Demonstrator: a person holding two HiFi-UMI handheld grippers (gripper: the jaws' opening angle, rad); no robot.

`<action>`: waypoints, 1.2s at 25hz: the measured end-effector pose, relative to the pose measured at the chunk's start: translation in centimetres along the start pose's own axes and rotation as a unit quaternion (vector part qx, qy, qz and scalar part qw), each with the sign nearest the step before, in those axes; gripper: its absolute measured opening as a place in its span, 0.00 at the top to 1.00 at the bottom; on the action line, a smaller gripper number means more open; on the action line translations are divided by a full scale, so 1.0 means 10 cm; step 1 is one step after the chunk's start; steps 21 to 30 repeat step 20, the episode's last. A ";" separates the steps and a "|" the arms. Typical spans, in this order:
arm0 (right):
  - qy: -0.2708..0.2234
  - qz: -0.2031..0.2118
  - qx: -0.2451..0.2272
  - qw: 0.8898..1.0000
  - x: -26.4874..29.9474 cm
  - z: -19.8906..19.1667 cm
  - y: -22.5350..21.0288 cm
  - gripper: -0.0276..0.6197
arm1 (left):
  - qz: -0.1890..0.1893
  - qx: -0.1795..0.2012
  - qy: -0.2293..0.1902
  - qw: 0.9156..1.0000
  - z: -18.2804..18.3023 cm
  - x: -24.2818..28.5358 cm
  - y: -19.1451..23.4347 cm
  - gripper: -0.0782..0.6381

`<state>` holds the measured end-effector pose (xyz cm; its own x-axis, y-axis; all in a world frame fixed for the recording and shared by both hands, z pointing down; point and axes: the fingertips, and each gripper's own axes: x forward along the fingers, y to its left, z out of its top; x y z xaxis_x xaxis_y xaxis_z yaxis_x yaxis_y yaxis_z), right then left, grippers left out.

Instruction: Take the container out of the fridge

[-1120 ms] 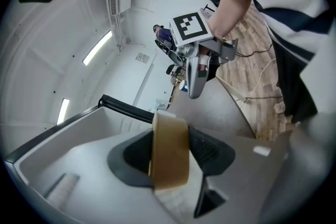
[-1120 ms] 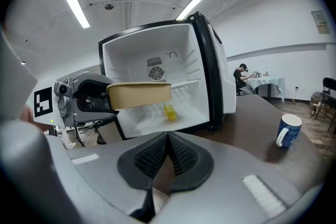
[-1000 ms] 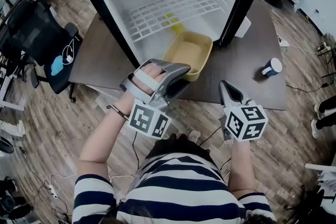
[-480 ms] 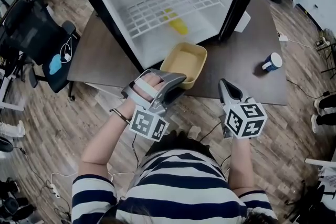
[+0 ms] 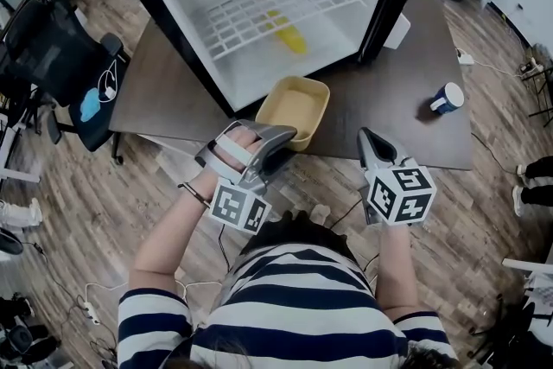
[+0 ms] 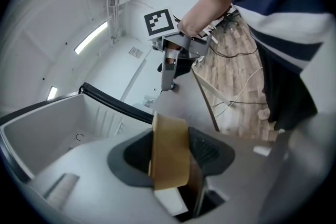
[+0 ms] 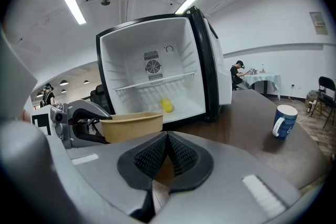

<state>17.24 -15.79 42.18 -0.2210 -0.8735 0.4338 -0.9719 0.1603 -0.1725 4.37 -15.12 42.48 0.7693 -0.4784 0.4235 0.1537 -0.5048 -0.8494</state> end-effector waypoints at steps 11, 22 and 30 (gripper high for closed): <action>0.002 0.005 -0.006 1.000 0.02 0.04 -0.01 0.97 | -0.002 -0.004 0.014 1.000 -0.09 -0.01 0.00 0.89; 0.005 0.008 -0.008 1.000 0.04 0.02 -0.01 0.97 | -0.001 -0.007 0.017 1.000 -0.10 -0.01 -0.01 0.89; 0.005 0.008 -0.008 1.000 0.04 0.02 -0.01 0.97 | -0.001 -0.007 0.017 1.000 -0.10 -0.01 -0.01 0.89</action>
